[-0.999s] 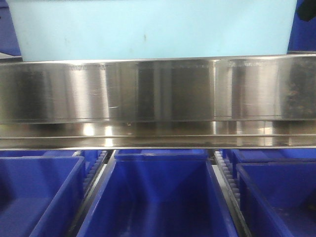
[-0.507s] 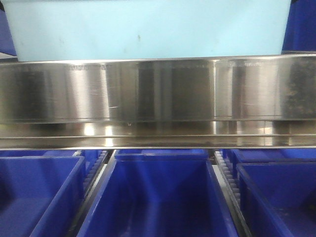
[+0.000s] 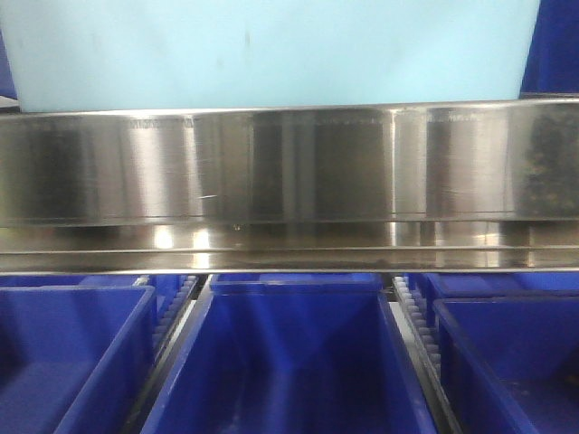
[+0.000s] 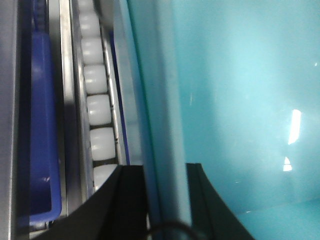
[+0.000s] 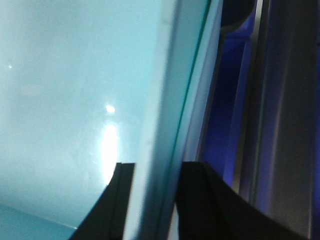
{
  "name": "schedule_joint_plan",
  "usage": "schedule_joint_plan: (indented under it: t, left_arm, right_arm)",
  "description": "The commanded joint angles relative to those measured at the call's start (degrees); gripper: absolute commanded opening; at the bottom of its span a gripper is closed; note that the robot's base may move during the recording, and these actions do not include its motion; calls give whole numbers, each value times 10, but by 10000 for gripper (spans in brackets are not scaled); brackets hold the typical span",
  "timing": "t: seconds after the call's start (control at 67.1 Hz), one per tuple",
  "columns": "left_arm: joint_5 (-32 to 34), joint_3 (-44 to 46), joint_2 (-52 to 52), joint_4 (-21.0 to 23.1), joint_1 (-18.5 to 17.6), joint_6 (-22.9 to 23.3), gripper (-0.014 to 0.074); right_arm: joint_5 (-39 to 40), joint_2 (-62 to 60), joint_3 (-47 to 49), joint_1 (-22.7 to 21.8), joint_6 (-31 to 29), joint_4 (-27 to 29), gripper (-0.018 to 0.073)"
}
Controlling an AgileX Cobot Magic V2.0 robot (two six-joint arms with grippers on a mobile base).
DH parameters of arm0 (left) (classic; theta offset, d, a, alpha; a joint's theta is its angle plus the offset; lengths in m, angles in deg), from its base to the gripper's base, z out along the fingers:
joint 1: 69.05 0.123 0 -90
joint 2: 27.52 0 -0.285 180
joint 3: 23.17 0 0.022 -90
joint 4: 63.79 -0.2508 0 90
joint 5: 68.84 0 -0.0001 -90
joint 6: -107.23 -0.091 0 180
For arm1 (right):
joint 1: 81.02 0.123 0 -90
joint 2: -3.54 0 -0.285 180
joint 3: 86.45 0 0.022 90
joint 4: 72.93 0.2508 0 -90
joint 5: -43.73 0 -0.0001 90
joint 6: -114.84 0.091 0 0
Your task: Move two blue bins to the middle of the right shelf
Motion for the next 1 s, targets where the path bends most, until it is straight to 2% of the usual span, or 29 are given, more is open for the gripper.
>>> schedule_joint_plan:
  t: [0.0,0.179,0.388,0.984]
  left_arm:
    - [28,35,-32,-18,5,-5,-111]
    - [28,90,-55,3,5,-5,-111]
    - [43,126,-88,4,5,-5,-111]
    - [42,126,-86,4,5,-5,-111]
  right_arm:
    - [42,-31,23,-6,-10,-30,-158]
    - [26,-41,102,-6,-10,-30,-158]
    - [2,-41,191,-6,-10,-30,-158]
    - [-2,-37,195,-6,-10,-30,-158]
